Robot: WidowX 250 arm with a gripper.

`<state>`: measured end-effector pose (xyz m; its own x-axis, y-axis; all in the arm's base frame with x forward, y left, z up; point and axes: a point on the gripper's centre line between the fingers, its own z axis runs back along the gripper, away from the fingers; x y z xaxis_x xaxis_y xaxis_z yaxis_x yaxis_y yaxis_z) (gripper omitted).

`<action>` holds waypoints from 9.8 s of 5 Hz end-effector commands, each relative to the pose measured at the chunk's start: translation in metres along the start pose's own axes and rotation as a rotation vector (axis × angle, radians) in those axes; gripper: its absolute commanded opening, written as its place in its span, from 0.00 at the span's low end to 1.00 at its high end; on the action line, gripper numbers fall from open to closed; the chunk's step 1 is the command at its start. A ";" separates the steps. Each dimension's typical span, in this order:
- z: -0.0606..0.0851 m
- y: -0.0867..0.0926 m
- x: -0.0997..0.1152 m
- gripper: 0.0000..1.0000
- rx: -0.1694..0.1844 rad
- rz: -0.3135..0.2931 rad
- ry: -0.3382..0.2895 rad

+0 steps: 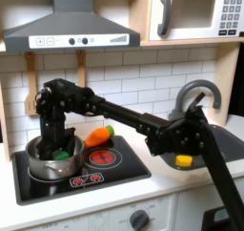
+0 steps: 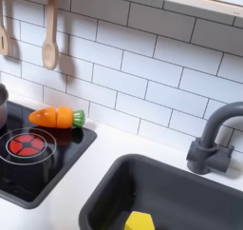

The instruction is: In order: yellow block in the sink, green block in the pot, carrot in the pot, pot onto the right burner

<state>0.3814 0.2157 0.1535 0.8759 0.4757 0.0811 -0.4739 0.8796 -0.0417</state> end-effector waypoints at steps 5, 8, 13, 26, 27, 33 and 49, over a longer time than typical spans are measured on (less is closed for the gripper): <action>0.044 -0.023 -0.007 1.00 -0.025 -0.050 -0.112; 0.057 -0.044 -0.022 1.00 -0.015 -0.177 -0.124; 0.041 -0.084 -0.041 1.00 -0.038 -0.227 -0.077; 0.050 -0.127 -0.019 1.00 -0.134 0.290 -0.125; 0.053 -0.131 -0.020 1.00 -0.092 0.348 -0.109; 0.035 -0.131 -0.012 1.00 -0.041 0.653 -0.088; -0.020 -0.133 -0.007 1.00 0.003 0.747 -0.088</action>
<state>0.4393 0.1011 0.1392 0.3012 0.9462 0.1182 -0.9426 0.3142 -0.1134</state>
